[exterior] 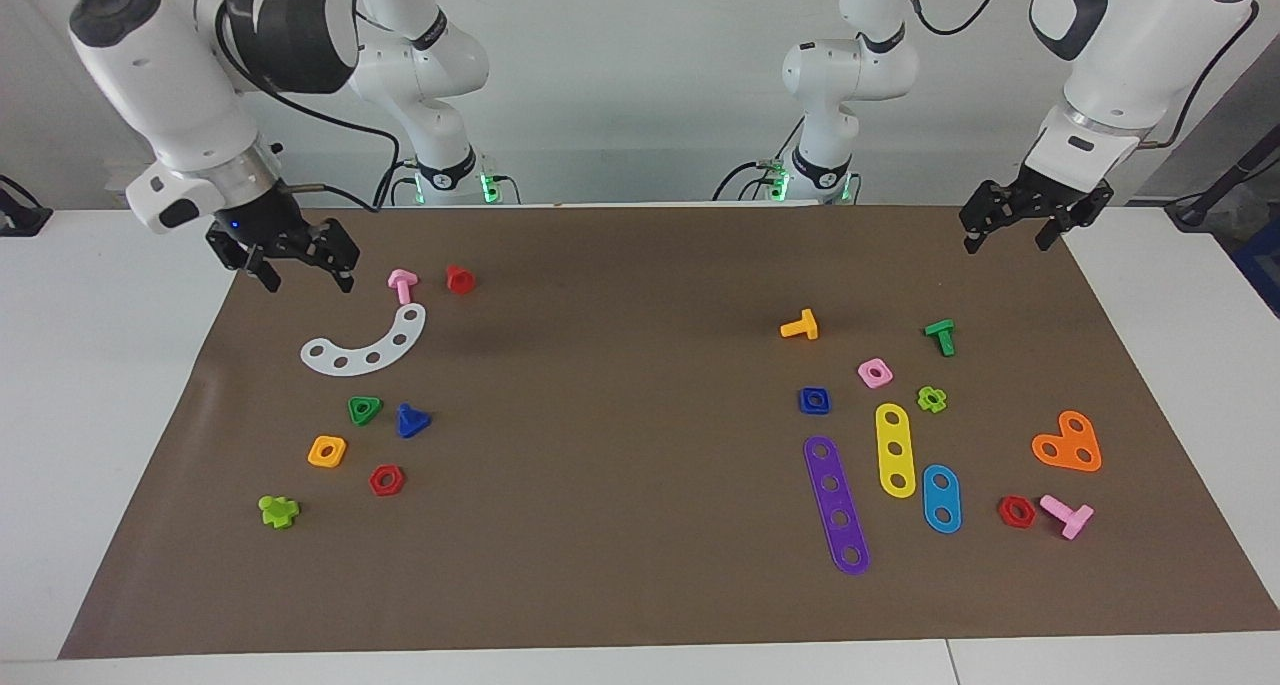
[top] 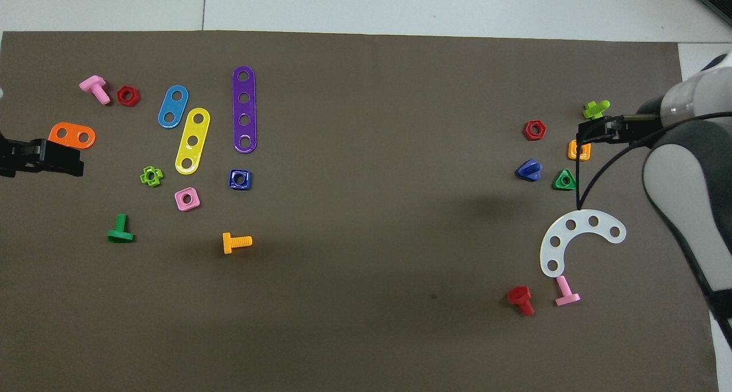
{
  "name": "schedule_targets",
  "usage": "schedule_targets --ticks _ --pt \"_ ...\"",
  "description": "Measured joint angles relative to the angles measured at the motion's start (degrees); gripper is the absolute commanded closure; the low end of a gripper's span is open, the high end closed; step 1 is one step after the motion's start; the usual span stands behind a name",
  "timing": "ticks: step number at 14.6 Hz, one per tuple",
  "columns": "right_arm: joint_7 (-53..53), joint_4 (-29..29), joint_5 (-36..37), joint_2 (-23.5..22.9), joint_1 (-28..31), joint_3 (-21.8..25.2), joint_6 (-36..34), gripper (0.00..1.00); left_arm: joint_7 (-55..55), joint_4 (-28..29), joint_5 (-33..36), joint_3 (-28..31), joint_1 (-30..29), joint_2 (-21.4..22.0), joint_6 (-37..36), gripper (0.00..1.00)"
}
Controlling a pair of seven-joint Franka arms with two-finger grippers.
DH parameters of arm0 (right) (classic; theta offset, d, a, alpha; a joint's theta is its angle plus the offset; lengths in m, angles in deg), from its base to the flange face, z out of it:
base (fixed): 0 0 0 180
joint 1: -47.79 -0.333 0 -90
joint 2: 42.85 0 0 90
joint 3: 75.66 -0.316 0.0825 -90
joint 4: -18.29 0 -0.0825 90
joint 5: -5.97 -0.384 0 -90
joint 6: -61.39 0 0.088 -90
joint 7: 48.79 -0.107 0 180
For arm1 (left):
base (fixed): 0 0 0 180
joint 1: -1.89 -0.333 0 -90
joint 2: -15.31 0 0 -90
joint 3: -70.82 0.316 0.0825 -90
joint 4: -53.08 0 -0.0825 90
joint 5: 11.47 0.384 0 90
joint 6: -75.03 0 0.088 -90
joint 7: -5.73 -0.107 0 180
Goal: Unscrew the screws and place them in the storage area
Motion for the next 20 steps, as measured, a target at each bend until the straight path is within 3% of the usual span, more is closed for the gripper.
schedule_targets --ticks 8,20 --pt "0.17 0.04 0.53 1.53 2.04 -0.18 -3.72 0.0 0.01 0.0 0.0 0.0 0.0 0.0 0.0 0.0" --pt "2.61 6.44 3.73 0.65 0.41 -0.76 -8.24 0.0 0.01 0.0 0.0 0.0 0.0 0.0 0.0 0.0"
